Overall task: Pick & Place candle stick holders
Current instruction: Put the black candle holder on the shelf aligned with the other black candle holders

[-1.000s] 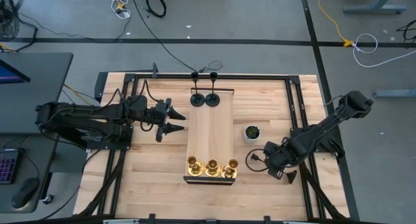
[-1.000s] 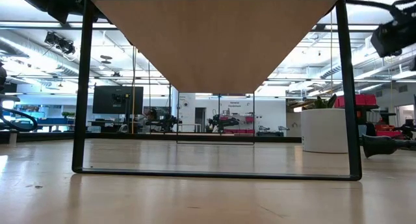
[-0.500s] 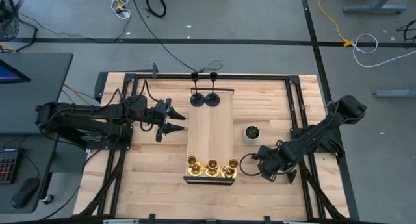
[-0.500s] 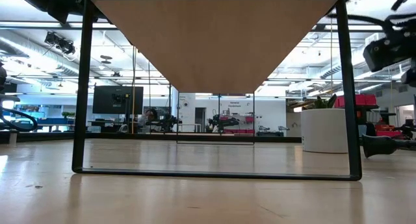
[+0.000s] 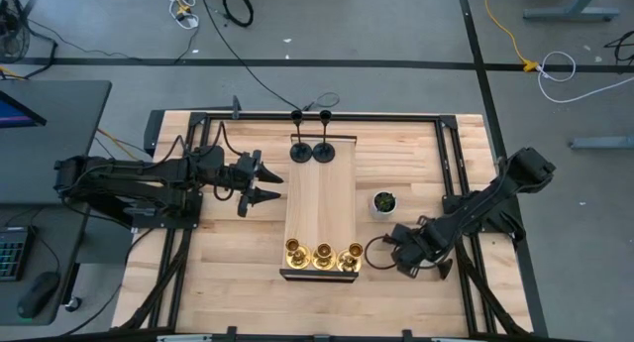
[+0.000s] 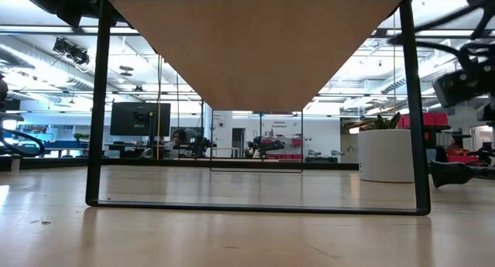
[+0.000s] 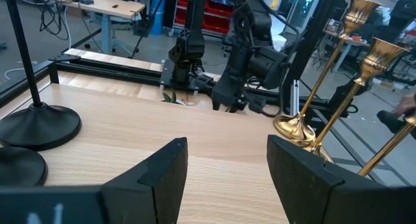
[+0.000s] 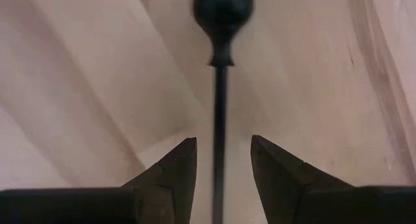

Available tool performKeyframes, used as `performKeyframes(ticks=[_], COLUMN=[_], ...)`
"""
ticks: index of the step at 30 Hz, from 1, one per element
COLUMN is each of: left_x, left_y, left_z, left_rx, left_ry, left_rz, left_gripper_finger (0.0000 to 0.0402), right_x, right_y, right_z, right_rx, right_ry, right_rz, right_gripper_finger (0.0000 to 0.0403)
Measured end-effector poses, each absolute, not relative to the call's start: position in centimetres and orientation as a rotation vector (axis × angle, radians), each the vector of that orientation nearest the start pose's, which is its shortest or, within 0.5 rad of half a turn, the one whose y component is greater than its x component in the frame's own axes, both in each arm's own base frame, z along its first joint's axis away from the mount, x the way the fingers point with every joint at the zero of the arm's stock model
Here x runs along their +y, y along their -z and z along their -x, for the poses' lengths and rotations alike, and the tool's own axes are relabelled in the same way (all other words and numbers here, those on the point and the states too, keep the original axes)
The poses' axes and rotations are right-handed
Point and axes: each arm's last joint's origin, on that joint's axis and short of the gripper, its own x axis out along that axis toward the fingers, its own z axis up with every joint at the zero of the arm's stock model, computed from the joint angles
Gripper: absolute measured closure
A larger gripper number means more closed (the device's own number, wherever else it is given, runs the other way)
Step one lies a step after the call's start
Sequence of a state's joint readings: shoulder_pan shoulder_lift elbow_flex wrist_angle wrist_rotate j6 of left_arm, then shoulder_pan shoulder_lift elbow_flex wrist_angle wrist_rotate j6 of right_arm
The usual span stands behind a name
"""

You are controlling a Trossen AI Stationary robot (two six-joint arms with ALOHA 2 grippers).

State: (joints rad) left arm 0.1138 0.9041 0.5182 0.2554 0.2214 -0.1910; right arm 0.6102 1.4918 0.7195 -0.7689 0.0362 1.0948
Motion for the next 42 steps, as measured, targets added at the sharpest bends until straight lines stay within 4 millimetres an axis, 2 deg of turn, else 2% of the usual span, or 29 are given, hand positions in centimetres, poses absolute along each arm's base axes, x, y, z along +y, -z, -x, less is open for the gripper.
performKeyframes(ticks=[13,20,26,33,42], left_x=[1.66,1.66,1.66,1.66,1.66], left_y=[-26.19,-26.19,-26.19,-26.19,-26.19], left_z=[-20.09,-20.09,-20.09,-20.09,-20.09], left_rx=[0.139,0.138,0.138,0.139,0.139], left_ry=[0.095,0.094,0.095,0.095,0.095], left_rz=[0.213,0.213,0.213,0.213,0.213], left_gripper_finger=[0.0191,0.0191,0.0191,0.0191,0.0191], right_x=[12.16,12.15,12.1,11.96,12.03], right_y=[-13.24,-13.2,-13.17,-13.14,-13.16], right_z=[-17.48,-17.46,-17.39,-17.25,-17.25], right_rx=[1.499,1.501,1.506,1.514,1.53], right_ry=[0.386,0.386,0.391,0.414,0.396], right_rz=[-0.408,-0.406,-0.402,-0.396,-0.402], right_gripper_finger=[0.0259,0.0276,0.0308,0.0387,0.0397])
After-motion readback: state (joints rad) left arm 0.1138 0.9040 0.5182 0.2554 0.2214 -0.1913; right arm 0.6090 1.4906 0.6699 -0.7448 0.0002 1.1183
